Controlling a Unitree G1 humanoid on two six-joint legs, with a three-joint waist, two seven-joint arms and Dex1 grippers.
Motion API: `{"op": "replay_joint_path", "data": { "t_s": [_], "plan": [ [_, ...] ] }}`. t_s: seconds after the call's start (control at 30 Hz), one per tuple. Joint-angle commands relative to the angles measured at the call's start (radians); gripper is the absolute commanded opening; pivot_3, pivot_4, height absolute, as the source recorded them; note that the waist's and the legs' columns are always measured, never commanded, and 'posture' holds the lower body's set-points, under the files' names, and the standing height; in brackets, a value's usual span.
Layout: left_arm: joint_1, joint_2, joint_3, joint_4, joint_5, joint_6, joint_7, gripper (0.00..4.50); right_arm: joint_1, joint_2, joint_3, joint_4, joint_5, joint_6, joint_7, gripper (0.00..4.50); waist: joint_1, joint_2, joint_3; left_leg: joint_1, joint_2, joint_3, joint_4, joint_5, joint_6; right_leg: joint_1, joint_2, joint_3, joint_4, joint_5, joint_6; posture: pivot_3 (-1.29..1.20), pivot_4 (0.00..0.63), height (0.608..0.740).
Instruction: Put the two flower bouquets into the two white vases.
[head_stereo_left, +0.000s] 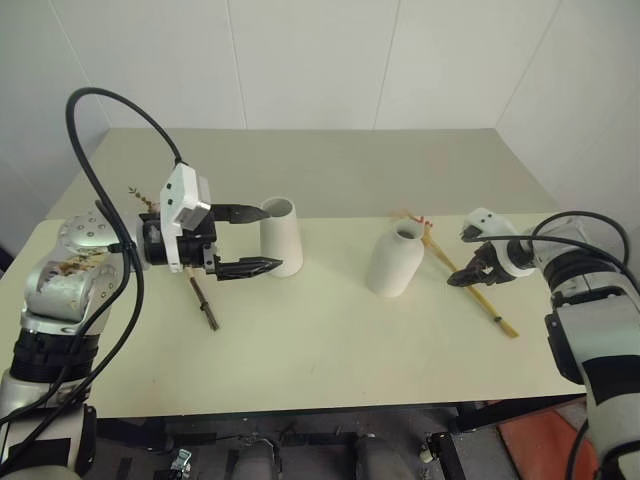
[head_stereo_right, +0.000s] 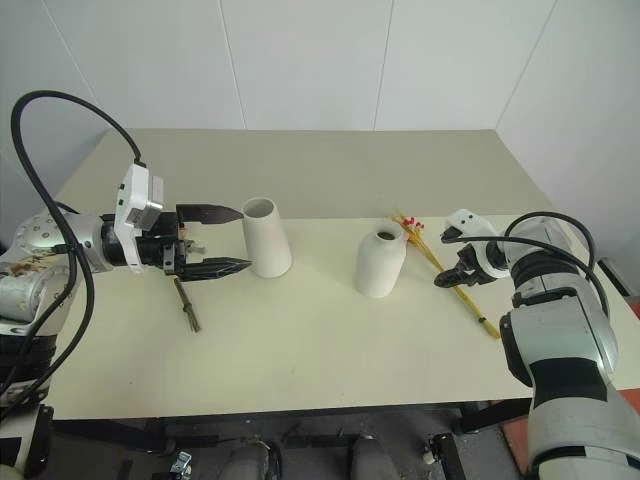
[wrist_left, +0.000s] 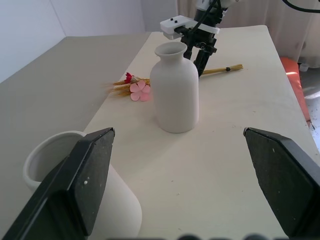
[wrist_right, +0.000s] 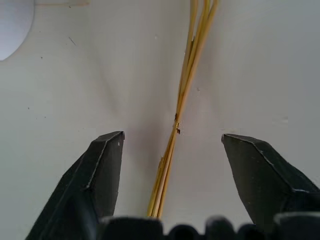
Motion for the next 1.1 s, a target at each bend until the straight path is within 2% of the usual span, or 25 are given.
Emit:
{"op": "replay_joint_path", "data": {
  "t_s": [0.03, 0.23, 0.33, 0.4, 0.53, 0.63, 0.73, 0.8, 0.93, 1.1],
  "plan": [
    [-0.017, 0.019, 0.010, -0.024, 0.006, 0.000, 0.001, 4.50, -0.015, -0.004, -0.026, 0.004, -0.015, -0.016, -0.009, 2.18, 0.000, 0.000, 0.000, 0.000, 0.000, 0.000, 0.000, 0.000, 0.000, 0.000, 0.000, 0.000, 0.000, 0.000, 0.000, 0.00, 0.150, 0.740],
    [-0.014, 0.021, 0.006, -0.023, 0.019, -0.002, 0.000, 4.50, -0.016, 0.003, -0.031, 0.011, -0.043, -0.005, -0.051, 0.10, 0.000, 0.000, 0.000, 0.000, 0.000, 0.000, 0.000, 0.000, 0.000, 0.000, 0.000, 0.000, 0.000, 0.000, 0.000, 0.00, 0.150, 0.740],
    [-0.013, 0.018, 0.004, -0.021, 0.023, -0.005, 0.000, 4.50, -0.024, -0.007, -0.052, 0.003, -0.038, -0.004, -0.097, 0.04, 0.000, 0.000, 0.000, 0.000, 0.000, 0.000, 0.000, 0.000, 0.000, 0.000, 0.000, 0.000, 0.000, 0.000, 0.000, 0.00, 0.150, 0.740],
    [-0.010, 0.020, 0.006, -0.018, 0.025, -0.009, -0.002, 4.50, -0.042, -0.017, -0.101, -0.014, -0.009, 0.004, -0.196, 0.04, 0.000, 0.000, 0.000, 0.000, 0.000, 0.000, 0.000, 0.000, 0.000, 0.000, 0.000, 0.000, 0.000, 0.000, 0.000, 0.00, 0.150, 0.740],
    [0.001, 0.028, 0.017, -0.012, 0.023, -0.012, -0.010, 4.50, -0.020, -0.038, -0.300, -0.170, 0.118, -0.082, -0.440, 0.04, -0.001, 0.001, 0.001, 0.000, 0.000, 0.000, 0.000, 0.000, 0.000, 0.000, 0.000, 0.000, 0.000, 0.000, 0.000, 0.00, 0.150, 0.740],
    [-0.006, 0.031, 0.015, 0.006, 0.027, -0.015, -0.021, 4.50, 0.195, -0.020, -0.498, -0.564, 0.249, -0.247, -0.539, 0.04, 0.003, 0.002, 0.001, 0.000, 0.000, -0.001, -0.003, 0.000, 0.000, 0.000, 0.000, 0.000, -0.001, 0.000, 0.000, 0.00, 0.150, 0.740],
    [-0.033, 0.033, -0.001, 0.045, 0.039, -0.022, -0.049, 4.50, 0.362, 0.051, -0.644, -1.023, 0.433, -0.127, -0.574, 0.04, 0.011, 0.002, 0.001, -0.001, 0.000, -0.003, -0.003, 0.000, 0.000, 0.000, 0.001, -0.002, 0.000, -0.001, 0.001, 0.00, 0.150, 0.740],
    [-0.054, 0.032, -0.017, 0.076, 0.052, -0.035, -0.069, 4.50, 0.422, 0.098, -0.703, -1.256, 0.584, -0.033, -0.582, 0.04, 0.013, 0.002, 0.001, -0.001, 0.000, -0.002, -0.003, 0.000, 0.000, 0.000, 0.000, -0.001, 0.000, -0.001, 0.001, 0.00, 0.150, 0.740],
    [-0.107, 0.016, -0.048, 0.134, 0.080, -0.061, -0.089, 4.50, 0.491, 0.171, -0.685, -1.502, 0.672, 0.049, -0.657, 0.04, 0.011, 0.003, 0.002, 0.001, 0.000, -0.002, -0.001, 0.000, 0.000, 0.001, 0.000, -0.001, 0.001, 0.000, 0.001, 0.00, 0.150, 0.740],
    [-0.120, 0.004, -0.055, 0.145, 0.089, -0.071, -0.098, 4.50, 0.510, 0.275, -0.677, -1.586, 0.740, 0.086, -0.766, 0.04, 0.009, 0.002, 0.001, 0.004, 0.001, -0.002, -0.001, 0.000, 0.000, 0.005, 0.001, -0.001, 0.000, 0.000, 0.001, 0.00, 0.150, 0.740]
  ]
}}
